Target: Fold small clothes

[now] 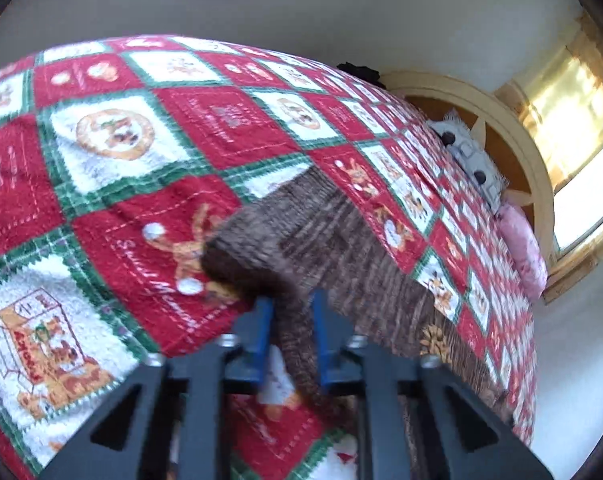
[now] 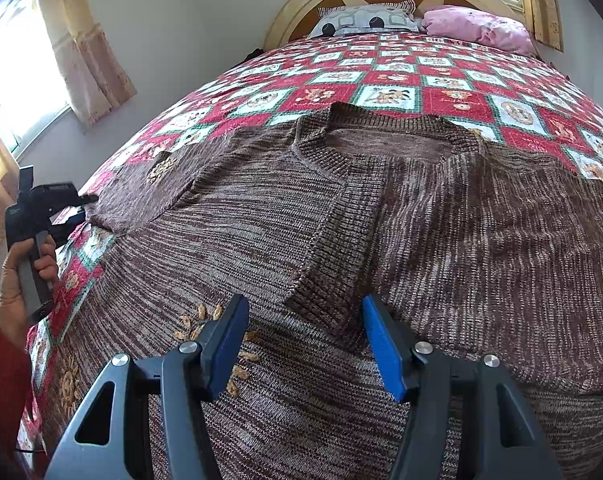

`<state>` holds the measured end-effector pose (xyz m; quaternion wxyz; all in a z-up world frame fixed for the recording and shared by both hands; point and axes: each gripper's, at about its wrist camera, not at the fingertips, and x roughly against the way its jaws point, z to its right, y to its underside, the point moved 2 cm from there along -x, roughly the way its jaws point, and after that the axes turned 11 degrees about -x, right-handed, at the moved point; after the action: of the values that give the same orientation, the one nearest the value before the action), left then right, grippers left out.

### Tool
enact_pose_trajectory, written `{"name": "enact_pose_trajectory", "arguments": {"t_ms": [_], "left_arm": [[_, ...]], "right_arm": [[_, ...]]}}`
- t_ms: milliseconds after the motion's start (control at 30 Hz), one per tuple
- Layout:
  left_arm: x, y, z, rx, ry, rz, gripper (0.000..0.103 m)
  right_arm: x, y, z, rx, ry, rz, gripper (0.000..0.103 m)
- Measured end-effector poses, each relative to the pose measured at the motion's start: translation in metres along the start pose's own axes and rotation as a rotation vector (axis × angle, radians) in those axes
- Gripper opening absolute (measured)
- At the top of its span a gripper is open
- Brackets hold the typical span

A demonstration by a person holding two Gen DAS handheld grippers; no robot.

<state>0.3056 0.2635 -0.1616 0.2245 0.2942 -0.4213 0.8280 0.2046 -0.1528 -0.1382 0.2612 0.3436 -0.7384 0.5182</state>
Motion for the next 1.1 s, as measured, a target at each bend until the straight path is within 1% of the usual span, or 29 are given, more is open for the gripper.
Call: {"name": "enact_pose_trajectory", "arguments": {"t_ms": [67, 133, 167, 233, 267, 333, 433, 467, 533, 567, 633, 667, 700, 733, 767, 833, 867, 933, 967, 1067, 1100], "left_arm": [[0.000, 0.000, -0.009, 0.043, 0.058, 0.013, 0.011], [0.002, 0.000, -0.013, 0.055, 0.088, 0.018, 0.009], [0.003, 0.000, -0.013, 0.050, 0.088, 0.015, 0.009], [0.005, -0.002, -0.009, 0.026, 0.065, 0.011, 0.009], [0.006, -0.003, -0.005, 0.005, 0.044, 0.007, 0.009], [0.008, -0.005, 0.005, -0.023, 0.045, 0.008, 0.008], [0.014, -0.011, 0.037, -0.112, 0.074, 0.030, 0.007], [0.020, -0.012, 0.056, -0.165, 0.089, 0.046, 0.007], [0.028, -0.009, 0.086, -0.242, 0.133, 0.060, 0.007], [0.036, -0.004, 0.112, -0.306, 0.178, 0.066, 0.007], [0.046, 0.012, 0.154, -0.434, 0.226, 0.076, 0.007], [0.055, 0.029, 0.178, -0.519, 0.252, 0.082, 0.007], [0.060, 0.042, 0.194, -0.572, 0.273, 0.078, 0.007], [0.063, 0.055, 0.209, -0.618, 0.298, 0.067, 0.007], [0.066, 0.076, 0.226, -0.669, 0.337, 0.040, 0.007], [0.065, 0.103, 0.243, -0.722, 0.367, -0.005, 0.007], [0.060, 0.123, 0.252, -0.758, 0.374, -0.043, 0.007], [0.047, 0.147, 0.261, -0.804, 0.339, -0.091, 0.007], [0.036, 0.161, 0.261, -0.822, 0.297, -0.133, 0.007], [0.017, 0.179, 0.254, -0.823, 0.234, -0.236, 0.009], [0.019, 0.180, 0.251, -0.829, 0.231, -0.242, 0.011]], "right_arm": [[0.000, 0.000, 0.000, 0.000, 0.000, 0.000, 0.060], [0.000, 0.000, 0.000, 0.000, 0.001, 0.000, 0.060], [0.000, 0.000, 0.000, 0.000, 0.001, 0.000, 0.060], [0.000, 0.000, 0.000, 0.000, 0.000, 0.000, 0.060], [0.000, 0.000, 0.000, -0.001, -0.002, 0.000, 0.060], [0.000, -0.001, 0.001, -0.004, -0.005, 0.002, 0.060], [0.002, -0.001, 0.002, -0.014, -0.015, 0.010, 0.060], [0.003, -0.001, 0.003, -0.019, -0.021, 0.015, 0.060], [0.007, -0.001, 0.007, -0.037, -0.035, 0.028, 0.060], [0.009, -0.002, 0.009, -0.052, -0.044, 0.039, 0.060], [0.014, -0.003, 0.018, -0.100, -0.064, 0.066, 0.060], [0.017, -0.004, 0.022, -0.122, -0.072, 0.077, 0.060], [0.019, -0.004, 0.027, -0.153, -0.083, 0.091, 0.060], [0.021, -0.005, 0.032, -0.177, -0.093, 0.100, 0.060], [0.023, -0.005, 0.038, -0.212, -0.109, 0.110, 0.060], [0.024, -0.006, 0.044, -0.252, -0.131, 0.118, 0.060], [0.025, -0.006, 0.047, -0.270, -0.142, 0.120, 0.060], [0.024, -0.006, 0.046, -0.271, -0.143, 0.120, 0.060], [0.024, -0.006, 0.045, -0.266, -0.138, 0.119, 0.060], [0.024, -0.007, 0.043, -0.261, -0.134, 0.115, 0.060], [0.025, -0.006, 0.045, -0.264, -0.138, 0.115, 0.060]]}}
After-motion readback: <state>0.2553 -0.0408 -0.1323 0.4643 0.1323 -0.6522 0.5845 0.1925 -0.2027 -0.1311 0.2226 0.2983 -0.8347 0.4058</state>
